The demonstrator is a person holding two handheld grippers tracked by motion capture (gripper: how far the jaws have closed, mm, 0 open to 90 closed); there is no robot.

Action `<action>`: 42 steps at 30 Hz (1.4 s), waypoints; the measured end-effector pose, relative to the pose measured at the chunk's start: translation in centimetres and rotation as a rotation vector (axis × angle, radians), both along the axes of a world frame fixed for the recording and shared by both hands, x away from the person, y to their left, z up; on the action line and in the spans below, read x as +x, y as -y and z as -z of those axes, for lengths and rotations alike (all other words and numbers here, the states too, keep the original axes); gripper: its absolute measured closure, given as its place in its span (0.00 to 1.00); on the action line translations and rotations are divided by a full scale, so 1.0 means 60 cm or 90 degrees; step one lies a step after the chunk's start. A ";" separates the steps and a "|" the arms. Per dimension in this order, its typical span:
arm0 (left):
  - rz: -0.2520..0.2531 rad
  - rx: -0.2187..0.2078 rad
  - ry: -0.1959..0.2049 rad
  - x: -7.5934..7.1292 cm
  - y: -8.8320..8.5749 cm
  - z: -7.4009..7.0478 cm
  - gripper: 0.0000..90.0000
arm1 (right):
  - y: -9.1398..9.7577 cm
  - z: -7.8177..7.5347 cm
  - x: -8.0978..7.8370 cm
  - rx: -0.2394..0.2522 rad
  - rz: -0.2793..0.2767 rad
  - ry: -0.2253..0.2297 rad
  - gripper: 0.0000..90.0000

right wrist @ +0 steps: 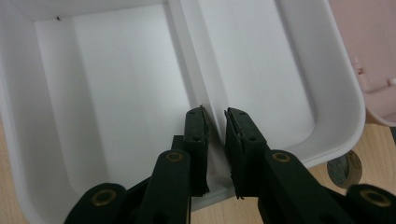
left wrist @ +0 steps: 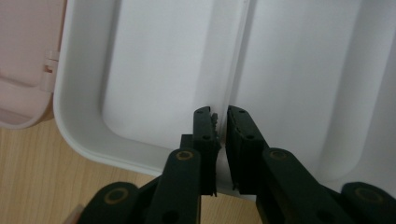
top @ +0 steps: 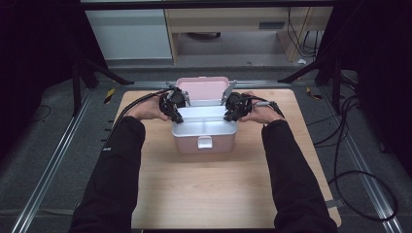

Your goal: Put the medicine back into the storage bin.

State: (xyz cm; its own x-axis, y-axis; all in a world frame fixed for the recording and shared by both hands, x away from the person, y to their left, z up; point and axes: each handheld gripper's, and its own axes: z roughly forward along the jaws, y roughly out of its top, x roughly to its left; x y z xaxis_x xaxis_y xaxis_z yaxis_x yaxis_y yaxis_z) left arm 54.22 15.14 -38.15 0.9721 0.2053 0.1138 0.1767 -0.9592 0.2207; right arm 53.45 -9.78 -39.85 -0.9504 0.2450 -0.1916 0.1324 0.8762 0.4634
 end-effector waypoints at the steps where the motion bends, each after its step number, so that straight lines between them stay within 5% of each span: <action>1: 0.000 -0.003 -0.002 0.001 -0.001 0.000 0.91 | 0.000 0.000 0.001 -0.001 -0.001 -0.002 0.88; 11: 0.018 -0.005 -0.019 0.010 -0.004 -0.006 0.93 | 0.002 -0.007 0.004 0.000 -0.001 -0.023 0.91; 20: 0.034 0.023 0.019 0.003 0.009 -0.046 0.94 | 0.011 -0.031 -0.008 0.024 -0.006 -0.021 0.95; 27: 0.056 -0.005 0.038 -0.035 0.008 -0.112 0.95 | 0.028 -0.066 -0.031 0.058 -0.015 -0.007 0.95; 32: 0.080 0.018 0.040 -0.080 0.020 -0.133 0.96 | 0.029 -0.092 -0.070 0.040 -0.030 -0.001 0.95; 42: 0.094 0.044 0.014 -0.171 0.038 -0.105 0.98 | 0.023 -0.100 -0.169 -0.022 -0.049 -0.031 0.96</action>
State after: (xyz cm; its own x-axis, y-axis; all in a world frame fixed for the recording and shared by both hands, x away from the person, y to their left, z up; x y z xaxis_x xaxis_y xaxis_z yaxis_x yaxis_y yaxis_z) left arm 43.98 12.87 -31.85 0.9883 0.0509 0.1438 0.0283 -0.9875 0.1550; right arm 43.30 -11.15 -33.87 -0.9746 0.1655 -0.1510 0.0865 0.8997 0.4279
